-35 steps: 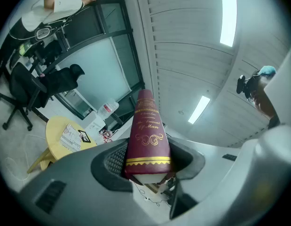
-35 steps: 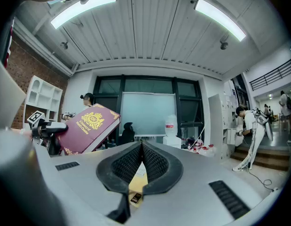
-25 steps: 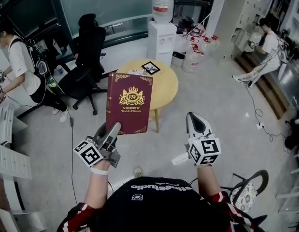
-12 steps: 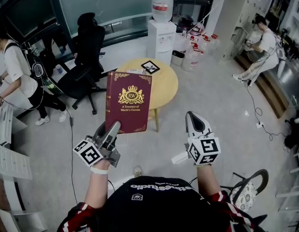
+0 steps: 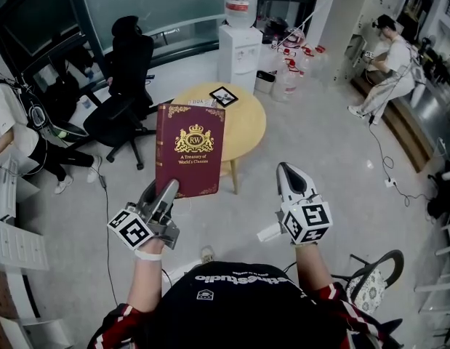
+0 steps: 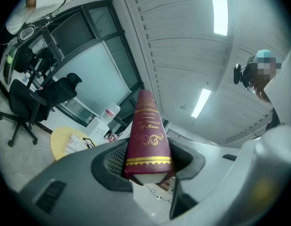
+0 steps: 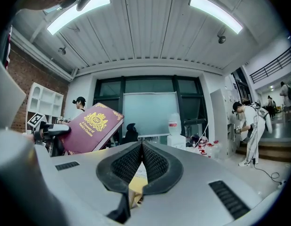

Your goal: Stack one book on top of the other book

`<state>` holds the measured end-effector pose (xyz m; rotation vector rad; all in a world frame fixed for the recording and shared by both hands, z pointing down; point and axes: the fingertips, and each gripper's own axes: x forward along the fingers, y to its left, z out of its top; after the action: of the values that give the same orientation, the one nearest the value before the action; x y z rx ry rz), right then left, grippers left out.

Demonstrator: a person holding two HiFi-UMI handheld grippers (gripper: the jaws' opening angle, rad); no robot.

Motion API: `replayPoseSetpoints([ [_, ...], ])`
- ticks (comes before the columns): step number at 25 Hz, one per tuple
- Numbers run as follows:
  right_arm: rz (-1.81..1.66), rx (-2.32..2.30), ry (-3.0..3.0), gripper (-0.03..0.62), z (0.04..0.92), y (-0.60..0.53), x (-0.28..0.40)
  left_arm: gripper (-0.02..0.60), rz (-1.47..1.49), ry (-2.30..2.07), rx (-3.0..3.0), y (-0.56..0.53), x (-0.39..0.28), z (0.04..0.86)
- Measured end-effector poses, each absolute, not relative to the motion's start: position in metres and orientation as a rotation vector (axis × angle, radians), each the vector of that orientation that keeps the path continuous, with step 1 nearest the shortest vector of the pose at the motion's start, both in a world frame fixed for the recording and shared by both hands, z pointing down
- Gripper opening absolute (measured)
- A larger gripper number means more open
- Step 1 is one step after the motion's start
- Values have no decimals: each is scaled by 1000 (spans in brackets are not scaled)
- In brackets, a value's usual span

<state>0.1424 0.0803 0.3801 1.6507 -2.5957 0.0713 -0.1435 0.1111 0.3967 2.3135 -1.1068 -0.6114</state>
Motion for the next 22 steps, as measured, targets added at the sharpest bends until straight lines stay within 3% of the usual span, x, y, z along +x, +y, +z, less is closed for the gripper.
replayPoseSetpoints([
  [22,85,1574,-2654,29,399,64,129,216,-647,-1128,2313,101,-144,416],
])
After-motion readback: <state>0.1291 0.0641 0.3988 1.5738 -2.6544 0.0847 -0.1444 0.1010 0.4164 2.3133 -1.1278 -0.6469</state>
